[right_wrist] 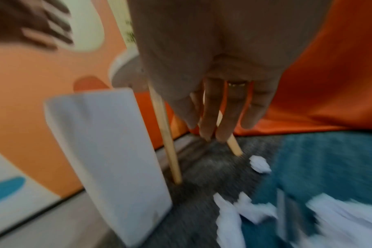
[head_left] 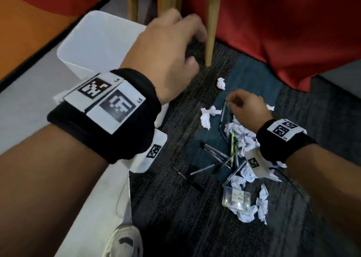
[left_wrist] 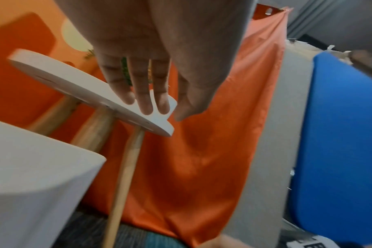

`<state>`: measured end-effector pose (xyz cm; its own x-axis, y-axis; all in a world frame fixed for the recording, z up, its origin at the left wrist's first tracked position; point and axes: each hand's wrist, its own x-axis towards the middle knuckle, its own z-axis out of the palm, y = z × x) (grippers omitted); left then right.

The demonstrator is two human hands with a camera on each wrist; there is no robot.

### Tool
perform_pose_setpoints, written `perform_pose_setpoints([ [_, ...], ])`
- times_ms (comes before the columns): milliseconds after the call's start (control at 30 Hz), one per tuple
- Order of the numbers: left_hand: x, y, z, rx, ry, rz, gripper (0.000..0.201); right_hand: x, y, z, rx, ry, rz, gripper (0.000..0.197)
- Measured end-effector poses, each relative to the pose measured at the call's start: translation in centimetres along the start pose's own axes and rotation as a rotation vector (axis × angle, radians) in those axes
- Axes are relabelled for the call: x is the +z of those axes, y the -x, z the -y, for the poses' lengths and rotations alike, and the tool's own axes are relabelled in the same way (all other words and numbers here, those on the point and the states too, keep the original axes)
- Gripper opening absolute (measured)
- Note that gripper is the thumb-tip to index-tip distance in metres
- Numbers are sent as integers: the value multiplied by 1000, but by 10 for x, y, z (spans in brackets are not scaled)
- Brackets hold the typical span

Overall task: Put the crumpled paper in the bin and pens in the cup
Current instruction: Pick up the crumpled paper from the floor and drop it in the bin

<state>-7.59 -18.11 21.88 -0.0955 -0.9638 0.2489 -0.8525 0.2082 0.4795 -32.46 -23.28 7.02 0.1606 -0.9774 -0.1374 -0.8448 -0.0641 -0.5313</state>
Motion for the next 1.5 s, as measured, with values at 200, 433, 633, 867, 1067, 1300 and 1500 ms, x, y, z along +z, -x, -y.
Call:
perform_pose_setpoints([
  [200,56,14,-13,124,32,257,22,31,24,-65,154,227,341,9],
  [433,128,42,17,-13,2,498,20,83,20,-78,128,226,370,23],
  [633,171,69,42,-196,28,691,17,131,-20,-69,107,201,222,58],
  [867,192,105,64,-239,49,825,19,158,-78,-72,144,272,218,67],
  [1067,197,120,79,-246,41,846,19,161,-91,-69,115,413,420,45],
  [1300,208,115,86,-288,88,828,19,156,-62,-56,33,247,330,17],
  [1500,220,108,83,-334,173,690,49,135,-27,-29,-14,48,303,10],
])
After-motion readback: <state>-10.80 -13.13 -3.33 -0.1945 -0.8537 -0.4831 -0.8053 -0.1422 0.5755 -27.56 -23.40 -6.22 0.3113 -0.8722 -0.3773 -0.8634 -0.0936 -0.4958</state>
